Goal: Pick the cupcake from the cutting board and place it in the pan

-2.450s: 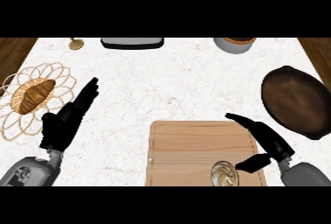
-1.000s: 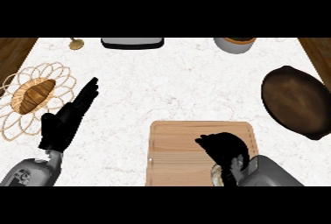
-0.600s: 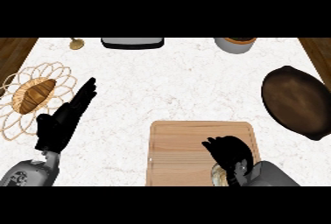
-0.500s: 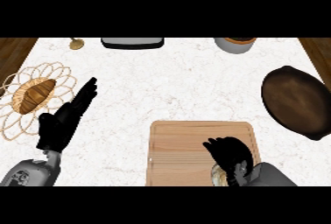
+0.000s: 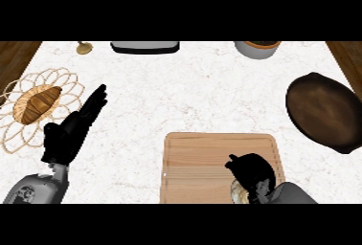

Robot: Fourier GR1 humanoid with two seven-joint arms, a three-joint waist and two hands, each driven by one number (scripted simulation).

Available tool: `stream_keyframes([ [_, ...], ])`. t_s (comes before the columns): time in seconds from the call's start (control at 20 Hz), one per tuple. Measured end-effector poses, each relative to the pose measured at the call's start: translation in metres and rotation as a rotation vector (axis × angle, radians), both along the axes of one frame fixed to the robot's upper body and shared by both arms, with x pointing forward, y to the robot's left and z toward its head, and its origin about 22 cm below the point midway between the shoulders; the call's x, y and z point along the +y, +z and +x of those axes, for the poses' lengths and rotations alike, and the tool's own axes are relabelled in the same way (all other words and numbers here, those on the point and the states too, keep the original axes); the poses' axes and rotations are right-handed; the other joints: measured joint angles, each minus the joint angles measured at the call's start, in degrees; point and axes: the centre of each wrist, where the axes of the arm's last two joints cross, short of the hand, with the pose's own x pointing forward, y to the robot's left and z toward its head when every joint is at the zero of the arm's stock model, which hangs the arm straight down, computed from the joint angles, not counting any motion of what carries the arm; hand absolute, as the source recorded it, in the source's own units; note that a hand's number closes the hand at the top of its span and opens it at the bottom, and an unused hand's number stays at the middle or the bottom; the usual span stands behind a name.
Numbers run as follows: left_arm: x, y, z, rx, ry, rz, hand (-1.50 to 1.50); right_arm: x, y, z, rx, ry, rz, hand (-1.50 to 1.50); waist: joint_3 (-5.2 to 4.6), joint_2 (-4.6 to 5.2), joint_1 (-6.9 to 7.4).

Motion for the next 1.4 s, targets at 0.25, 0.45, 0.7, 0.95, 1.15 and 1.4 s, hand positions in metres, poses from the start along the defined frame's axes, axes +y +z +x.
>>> stream_keyframes([
  [0.25,0.000,-0.002,0.000,0.000,0.003,0.002,0.00,0.002,-0.004,-0.007,-0.002,0.041,-0.008,1.50,-0.39,-0.40,-0.07],
  [0.45,0.003,-0.001,-0.003,0.004,0.002,-0.002,0.00,-0.001,-0.006,-0.011,0.005,0.051,0.005,1.50,-0.44,-0.51,-0.09],
  [0.7,0.003,-0.002,0.000,-0.002,0.007,0.001,0.00,-0.001,-0.002,-0.017,-0.041,0.061,0.044,1.50,-0.34,-0.40,-0.24],
  [0.95,0.012,-0.006,-0.004,0.009,0.040,0.001,0.00,-0.022,0.015,-0.046,-0.260,-0.006,0.242,1.50,0.10,-0.55,-2.27],
  [1.15,0.018,-0.007,-0.007,0.010,0.059,0.000,0.00,-0.043,0.033,-0.073,-0.450,-0.050,0.396,1.50,0.22,-0.76,-3.39],
  [1.4,0.018,-0.007,-0.012,0.014,0.064,0.000,0.00,-0.061,0.061,-0.101,-0.730,-0.054,0.518,1.50,0.25,-0.82,-3.71],
])
